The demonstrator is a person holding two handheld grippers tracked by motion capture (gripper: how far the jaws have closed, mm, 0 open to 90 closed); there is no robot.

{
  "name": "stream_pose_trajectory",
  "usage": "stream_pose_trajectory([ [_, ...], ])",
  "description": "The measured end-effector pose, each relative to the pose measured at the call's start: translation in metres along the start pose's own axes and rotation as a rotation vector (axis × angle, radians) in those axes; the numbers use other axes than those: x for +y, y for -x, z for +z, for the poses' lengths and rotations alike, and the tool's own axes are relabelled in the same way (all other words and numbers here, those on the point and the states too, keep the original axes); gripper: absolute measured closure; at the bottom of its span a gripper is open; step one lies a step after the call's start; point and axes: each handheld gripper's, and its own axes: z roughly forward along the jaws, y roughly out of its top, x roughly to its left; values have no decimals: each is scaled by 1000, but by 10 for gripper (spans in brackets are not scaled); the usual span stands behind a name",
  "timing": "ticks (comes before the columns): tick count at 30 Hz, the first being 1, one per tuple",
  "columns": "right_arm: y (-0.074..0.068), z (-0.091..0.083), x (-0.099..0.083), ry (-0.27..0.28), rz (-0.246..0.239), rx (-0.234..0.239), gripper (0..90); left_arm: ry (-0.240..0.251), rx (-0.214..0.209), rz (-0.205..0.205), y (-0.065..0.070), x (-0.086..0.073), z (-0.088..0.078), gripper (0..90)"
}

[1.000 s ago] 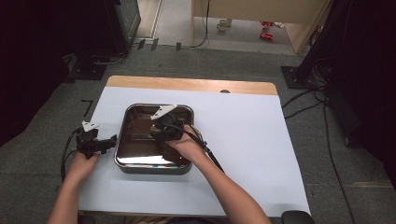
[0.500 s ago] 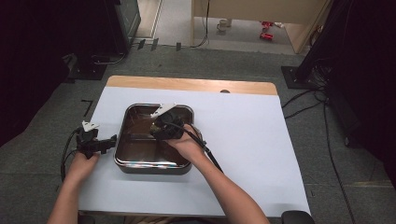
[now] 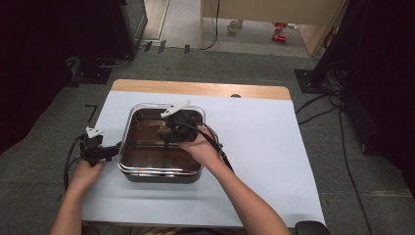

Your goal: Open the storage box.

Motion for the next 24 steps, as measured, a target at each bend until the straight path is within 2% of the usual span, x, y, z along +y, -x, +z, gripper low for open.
stream_pose_trajectory([
  [12, 15, -36, -15, 0, 9, -31, 587, -1, 0, 1, 0, 0, 0, 121],
  [24, 37, -66, -51, -11, 61, -72, 587, -1, 1, 2, 0, 0, 0, 122],
])
